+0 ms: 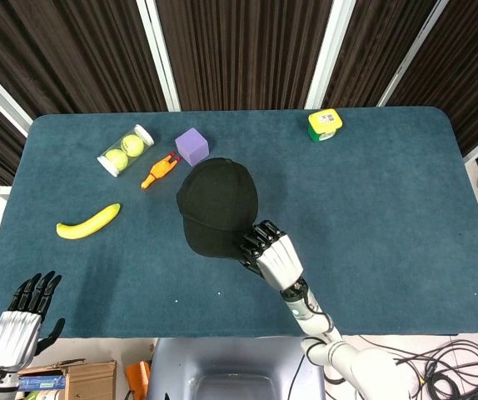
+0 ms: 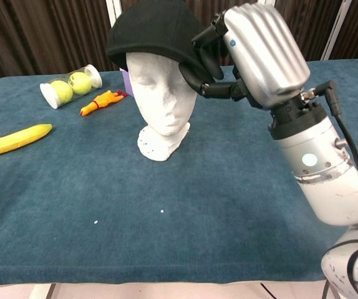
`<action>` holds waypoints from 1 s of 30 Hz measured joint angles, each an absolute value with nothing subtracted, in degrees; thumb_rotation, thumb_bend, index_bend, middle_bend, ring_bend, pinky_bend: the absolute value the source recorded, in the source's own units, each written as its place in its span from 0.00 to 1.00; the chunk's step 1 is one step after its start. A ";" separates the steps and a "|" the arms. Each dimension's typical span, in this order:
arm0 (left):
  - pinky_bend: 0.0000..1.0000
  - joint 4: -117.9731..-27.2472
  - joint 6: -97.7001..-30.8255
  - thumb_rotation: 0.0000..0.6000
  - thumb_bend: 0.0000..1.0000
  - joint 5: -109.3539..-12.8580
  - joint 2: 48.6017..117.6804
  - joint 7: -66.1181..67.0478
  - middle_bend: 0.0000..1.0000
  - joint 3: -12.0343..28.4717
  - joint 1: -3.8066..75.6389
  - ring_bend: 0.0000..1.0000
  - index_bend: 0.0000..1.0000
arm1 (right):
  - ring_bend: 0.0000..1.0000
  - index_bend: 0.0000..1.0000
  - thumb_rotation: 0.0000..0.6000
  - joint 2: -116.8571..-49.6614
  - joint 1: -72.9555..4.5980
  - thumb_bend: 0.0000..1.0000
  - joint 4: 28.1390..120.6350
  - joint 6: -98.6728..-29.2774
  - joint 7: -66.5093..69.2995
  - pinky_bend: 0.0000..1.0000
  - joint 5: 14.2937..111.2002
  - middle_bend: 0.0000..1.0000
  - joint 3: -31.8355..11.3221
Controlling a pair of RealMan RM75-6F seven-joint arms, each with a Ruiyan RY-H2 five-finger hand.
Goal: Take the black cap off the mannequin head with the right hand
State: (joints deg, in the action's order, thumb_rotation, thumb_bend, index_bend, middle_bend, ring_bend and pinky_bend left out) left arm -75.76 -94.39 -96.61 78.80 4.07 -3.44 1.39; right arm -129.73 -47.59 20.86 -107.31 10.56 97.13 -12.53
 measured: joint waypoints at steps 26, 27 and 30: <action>0.14 -75.23 -94.79 1.00 0.35 -96.74 78.90 3.03 0.08 -2.87 1.07 0.05 0.00 | 0.64 1.00 1.00 -111.44 -58.82 0.37 28.06 -110.83 -10.54 0.65 98.57 0.85 -12.66; 0.14 -75.18 -94.81 1.00 0.35 -96.77 78.90 2.95 0.08 -2.87 1.07 0.05 0.00 | 0.64 1.00 1.00 -110.39 -58.13 0.37 28.26 -110.84 -10.76 0.65 98.54 0.85 -12.43; 0.14 -74.95 -94.78 1.00 0.35 -96.87 78.93 2.69 0.08 -2.86 1.12 0.05 0.00 | 0.64 1.00 1.00 -107.18 -54.92 0.38 28.28 -110.76 -11.15 0.65 98.40 0.85 -11.20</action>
